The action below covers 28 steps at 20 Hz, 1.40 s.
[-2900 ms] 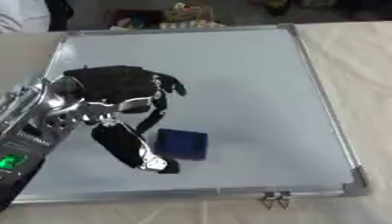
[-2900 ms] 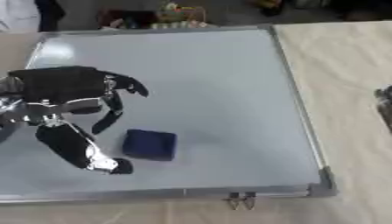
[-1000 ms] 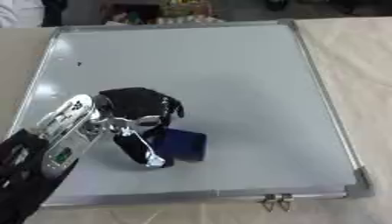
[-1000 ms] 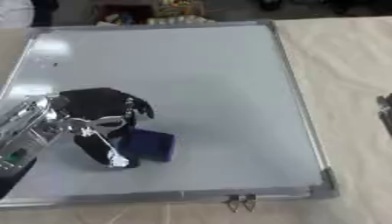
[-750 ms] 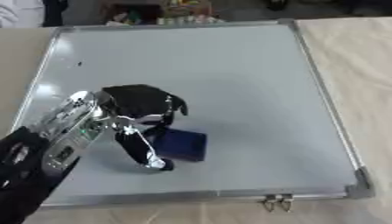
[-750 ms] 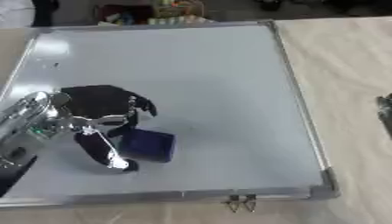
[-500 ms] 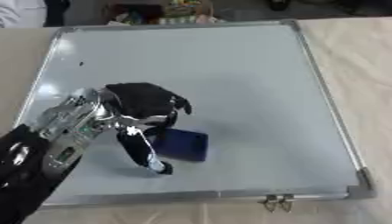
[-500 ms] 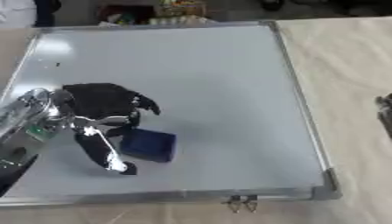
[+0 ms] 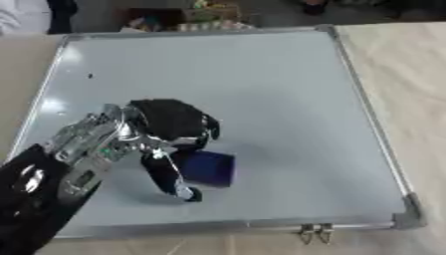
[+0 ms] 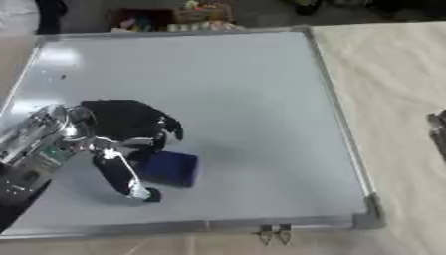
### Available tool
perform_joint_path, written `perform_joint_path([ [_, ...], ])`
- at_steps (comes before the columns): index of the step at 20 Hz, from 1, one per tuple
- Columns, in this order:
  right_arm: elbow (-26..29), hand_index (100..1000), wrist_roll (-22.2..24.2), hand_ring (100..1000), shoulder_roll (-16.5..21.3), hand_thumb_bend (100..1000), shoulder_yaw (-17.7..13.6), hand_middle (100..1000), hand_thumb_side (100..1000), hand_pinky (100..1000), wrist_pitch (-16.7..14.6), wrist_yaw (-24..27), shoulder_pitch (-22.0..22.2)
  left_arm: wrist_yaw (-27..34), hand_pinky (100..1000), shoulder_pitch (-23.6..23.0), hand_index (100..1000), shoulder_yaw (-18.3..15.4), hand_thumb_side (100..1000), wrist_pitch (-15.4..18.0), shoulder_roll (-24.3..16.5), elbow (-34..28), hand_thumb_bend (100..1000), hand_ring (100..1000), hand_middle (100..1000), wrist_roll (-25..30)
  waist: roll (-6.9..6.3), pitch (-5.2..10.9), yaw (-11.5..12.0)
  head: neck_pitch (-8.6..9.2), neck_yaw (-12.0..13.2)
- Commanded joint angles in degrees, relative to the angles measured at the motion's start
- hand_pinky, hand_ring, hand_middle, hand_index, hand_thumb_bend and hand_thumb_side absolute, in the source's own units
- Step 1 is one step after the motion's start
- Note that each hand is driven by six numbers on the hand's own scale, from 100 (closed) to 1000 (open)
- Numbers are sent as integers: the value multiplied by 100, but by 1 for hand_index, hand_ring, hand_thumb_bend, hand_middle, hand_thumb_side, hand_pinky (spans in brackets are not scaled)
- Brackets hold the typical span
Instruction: Wipe the whiteboard clean with a brush.
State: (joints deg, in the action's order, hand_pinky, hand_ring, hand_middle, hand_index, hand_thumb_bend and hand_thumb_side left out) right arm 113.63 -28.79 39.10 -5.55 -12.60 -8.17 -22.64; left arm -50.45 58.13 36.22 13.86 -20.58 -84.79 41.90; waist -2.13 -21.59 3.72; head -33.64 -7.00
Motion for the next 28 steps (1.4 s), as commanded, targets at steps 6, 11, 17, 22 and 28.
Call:
perform_joint_path([
  [6,96,887,9,815,87,100,-31,827,1000,834,-21,40,-62,-144,668,117,170,-44,515,-14,121,261,501,816,785,-283,9,98,-58,67,16],
  [11,96,887,12,816,85,100,-34,827,1000,835,-23,44,-58,-232,647,98,166,-48,496,3,170,389,481,791,744,-481,6,90,-77,67,17],
  [17,96,887,16,816,84,100,-37,828,1000,835,-26,50,-59,-229,601,75,163,-24,466,17,190,449,474,730,668,-646,1,89,-85,64,15],
  [22,96,887,10,816,82,100,-40,828,1000,835,-25,53,-50,-186,561,54,161,0,440,55,189,466,476,684,627,-679,2,92,-81,53,11],
  [28,96,887,10,816,80,100,-42,827,1000,835,-28,58,-43,-63,541,41,158,19,390,71,197,425,455,675,666,-727,8,99,-83,57,10],
])
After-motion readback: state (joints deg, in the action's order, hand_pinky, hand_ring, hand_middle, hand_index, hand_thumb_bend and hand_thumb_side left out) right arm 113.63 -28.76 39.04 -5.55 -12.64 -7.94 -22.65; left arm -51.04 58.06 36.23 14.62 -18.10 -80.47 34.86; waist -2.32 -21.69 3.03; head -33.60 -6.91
